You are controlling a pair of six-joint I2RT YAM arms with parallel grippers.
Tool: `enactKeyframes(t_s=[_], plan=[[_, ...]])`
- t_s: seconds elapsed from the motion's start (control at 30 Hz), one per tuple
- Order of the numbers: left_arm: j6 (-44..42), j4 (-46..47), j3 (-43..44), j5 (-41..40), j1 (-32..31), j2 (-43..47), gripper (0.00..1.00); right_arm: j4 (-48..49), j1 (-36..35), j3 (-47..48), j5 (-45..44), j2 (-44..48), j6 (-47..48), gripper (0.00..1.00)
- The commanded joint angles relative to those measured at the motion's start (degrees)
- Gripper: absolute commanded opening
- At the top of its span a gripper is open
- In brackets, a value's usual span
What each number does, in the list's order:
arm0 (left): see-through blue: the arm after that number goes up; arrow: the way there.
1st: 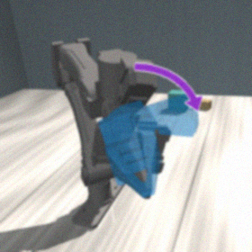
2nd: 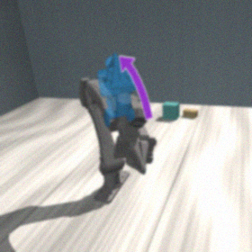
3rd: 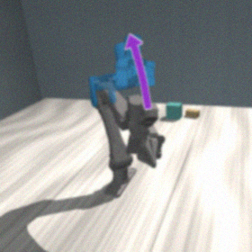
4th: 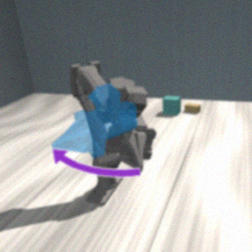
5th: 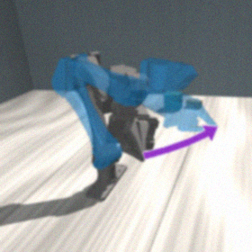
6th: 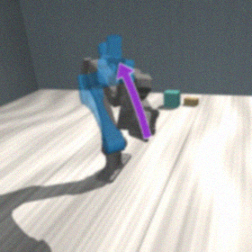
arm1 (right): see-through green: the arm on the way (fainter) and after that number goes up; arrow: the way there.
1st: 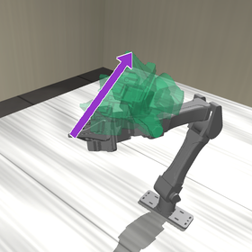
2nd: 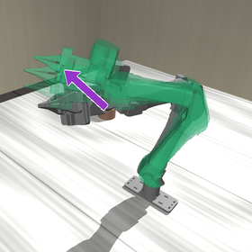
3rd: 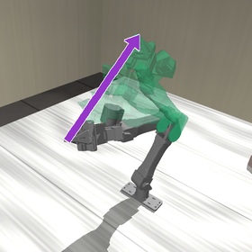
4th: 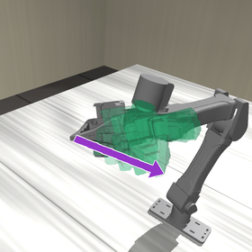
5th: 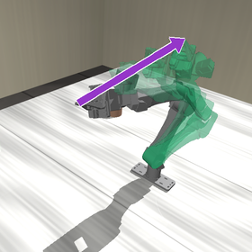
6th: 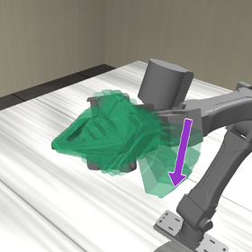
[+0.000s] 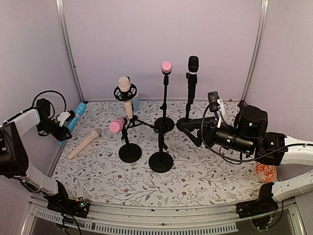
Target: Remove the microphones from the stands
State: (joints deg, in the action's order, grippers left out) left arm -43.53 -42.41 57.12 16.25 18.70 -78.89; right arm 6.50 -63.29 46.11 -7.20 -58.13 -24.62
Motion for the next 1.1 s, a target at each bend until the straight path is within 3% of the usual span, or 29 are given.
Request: enactKeyframes(t_s=[0.0, 0.13, 0.27, 0.53, 0.9, 1.07], plan=[[-0.22, 7.67, -2.68, -4.11, 0.22, -4.66, 0.00, -4.60, 0.34, 0.89, -4.08, -0.40, 3.73, 0.71], [-0.36, 12.18, -4.63, -8.50, 0.20, -9.16, 0.14, -0.69, 0.61, 1.79, -5.63, -4.70, 7.73, 0.73], [-0.07, 15.05, -4.95, -13.18, 0.75, -13.58, 0.22, 2.49, 1.22, 3.17, -3.49, -9.25, 9.15, 0.75], [0.65, 15.81, -5.72, -12.56, 1.43, -17.12, 0.54, 4.63, 1.39, 6.62, -2.37, -13.65, 12.66, 0.78], [1.46, 13.83, -6.38, -9.06, 1.43, -15.69, 0.55, 4.92, 1.40, 11.37, -2.86, -20.54, 15.57, 0.78], [2.84, 9.21, -2.52, -4.74, 1.49, -13.00, 0.57, 2.70, 1.49, 14.10, -3.70, -24.84, 17.07, 0.76]])
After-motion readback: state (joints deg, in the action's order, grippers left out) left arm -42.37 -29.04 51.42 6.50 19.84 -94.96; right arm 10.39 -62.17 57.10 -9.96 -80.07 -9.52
